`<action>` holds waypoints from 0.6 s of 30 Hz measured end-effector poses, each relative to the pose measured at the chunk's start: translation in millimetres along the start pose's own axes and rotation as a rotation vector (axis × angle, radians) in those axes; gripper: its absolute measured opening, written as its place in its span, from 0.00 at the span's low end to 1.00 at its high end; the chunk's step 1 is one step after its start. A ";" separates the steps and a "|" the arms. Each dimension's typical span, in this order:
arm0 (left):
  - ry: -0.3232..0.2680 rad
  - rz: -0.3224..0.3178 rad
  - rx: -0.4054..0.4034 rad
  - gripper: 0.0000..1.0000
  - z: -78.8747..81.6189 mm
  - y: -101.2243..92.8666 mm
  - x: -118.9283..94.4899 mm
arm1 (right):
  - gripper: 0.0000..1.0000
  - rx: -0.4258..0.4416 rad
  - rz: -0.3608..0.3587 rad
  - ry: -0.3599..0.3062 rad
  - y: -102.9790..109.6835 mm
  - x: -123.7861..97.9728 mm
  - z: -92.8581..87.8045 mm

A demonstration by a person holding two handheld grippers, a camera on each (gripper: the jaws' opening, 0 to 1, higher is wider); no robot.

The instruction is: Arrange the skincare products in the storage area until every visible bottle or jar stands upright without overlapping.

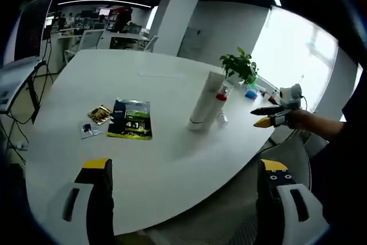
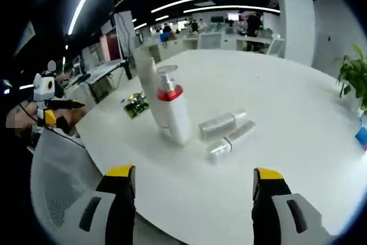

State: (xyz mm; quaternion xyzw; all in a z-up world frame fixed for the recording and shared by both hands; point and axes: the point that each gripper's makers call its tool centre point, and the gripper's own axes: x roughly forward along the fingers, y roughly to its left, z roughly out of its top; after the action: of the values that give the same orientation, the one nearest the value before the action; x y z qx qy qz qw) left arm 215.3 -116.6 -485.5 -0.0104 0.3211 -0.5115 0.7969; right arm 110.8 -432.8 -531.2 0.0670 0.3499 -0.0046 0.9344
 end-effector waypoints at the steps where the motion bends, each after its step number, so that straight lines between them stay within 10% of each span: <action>1: 0.001 0.002 -0.001 0.98 -0.2 1.8 0.3 | 0.82 -0.003 0.001 0.002 -2.0 4.7 2.1; 18: -0.001 0.038 -0.042 0.97 -5.0 13.8 2.5 | 0.65 -0.023 -0.109 0.121 -28.6 56.5 1.8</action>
State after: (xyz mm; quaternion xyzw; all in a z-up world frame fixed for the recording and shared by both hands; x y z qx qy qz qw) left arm 224.4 -110.6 -495.4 -0.0213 0.3318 -0.4895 0.8062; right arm 153.1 -459.2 -570.4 0.0374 0.4090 -0.0475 0.9105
